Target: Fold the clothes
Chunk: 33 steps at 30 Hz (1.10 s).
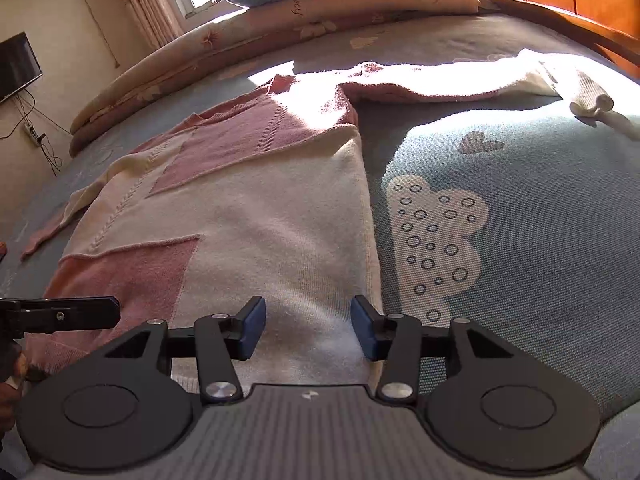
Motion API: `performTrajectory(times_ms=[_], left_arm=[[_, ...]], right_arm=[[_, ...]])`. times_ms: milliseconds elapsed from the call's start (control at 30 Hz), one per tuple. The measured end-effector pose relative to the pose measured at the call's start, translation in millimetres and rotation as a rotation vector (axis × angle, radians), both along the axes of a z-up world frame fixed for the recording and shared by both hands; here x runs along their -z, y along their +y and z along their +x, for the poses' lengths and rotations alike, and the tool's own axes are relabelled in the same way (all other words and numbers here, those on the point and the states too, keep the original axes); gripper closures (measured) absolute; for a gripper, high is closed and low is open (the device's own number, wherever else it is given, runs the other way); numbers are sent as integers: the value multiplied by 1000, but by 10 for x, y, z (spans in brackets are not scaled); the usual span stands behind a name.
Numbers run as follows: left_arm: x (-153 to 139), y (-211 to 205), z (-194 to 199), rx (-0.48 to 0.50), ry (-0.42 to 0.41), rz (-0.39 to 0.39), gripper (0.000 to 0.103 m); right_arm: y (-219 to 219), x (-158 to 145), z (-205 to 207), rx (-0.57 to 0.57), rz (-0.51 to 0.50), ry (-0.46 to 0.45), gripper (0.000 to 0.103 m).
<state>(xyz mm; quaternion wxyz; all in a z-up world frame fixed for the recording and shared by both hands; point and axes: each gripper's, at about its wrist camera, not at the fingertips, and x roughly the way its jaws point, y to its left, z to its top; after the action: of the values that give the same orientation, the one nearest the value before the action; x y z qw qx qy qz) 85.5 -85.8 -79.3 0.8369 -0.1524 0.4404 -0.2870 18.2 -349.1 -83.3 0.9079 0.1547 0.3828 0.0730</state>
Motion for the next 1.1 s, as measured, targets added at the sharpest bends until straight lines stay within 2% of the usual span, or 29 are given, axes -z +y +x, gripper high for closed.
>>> performTrajectory(times_ms=[33, 100, 200, 300, 500, 633, 733, 800, 867, 967, 1100], left_arm=[[-19, 7, 6, -1, 8, -20, 15], [-5, -49, 35, 9, 12, -11, 14], [97, -176, 139, 10, 18, 28, 14], [68, -323, 262, 26, -5, 13, 9], [-133, -535, 505, 39, -43, 24, 9], [-157, -453, 570, 22, -18, 32, 8], [-25, -421, 663, 2, 23, 83, 8], [56, -402, 748, -11, 30, 81, 8], [56, -436, 868, -16, 23, 73, 8], [54, -544, 1069, -12, 11, 103, 8], [5, -651, 1279, -12, 20, 135, 8]], right_arm=[[26, 5, -5, -9, -5, -6, 40], [77, 14, -16, -28, -15, -19, 23], [153, 27, -33, -57, -31, -39, 12], [230, 41, -49, -85, -46, -58, 6], [224, 70, -88, -119, -18, -97, 0], [207, 97, -161, -116, -2, -144, 0], [201, 120, -203, -117, 4, -178, 0], [215, 128, -208, -129, -11, -190, 0], [215, 143, -219, -142, -18, -206, 0], [177, 191, -263, -165, -9, -247, 0], [110, 211, -245, -155, 44, -265, 0]])
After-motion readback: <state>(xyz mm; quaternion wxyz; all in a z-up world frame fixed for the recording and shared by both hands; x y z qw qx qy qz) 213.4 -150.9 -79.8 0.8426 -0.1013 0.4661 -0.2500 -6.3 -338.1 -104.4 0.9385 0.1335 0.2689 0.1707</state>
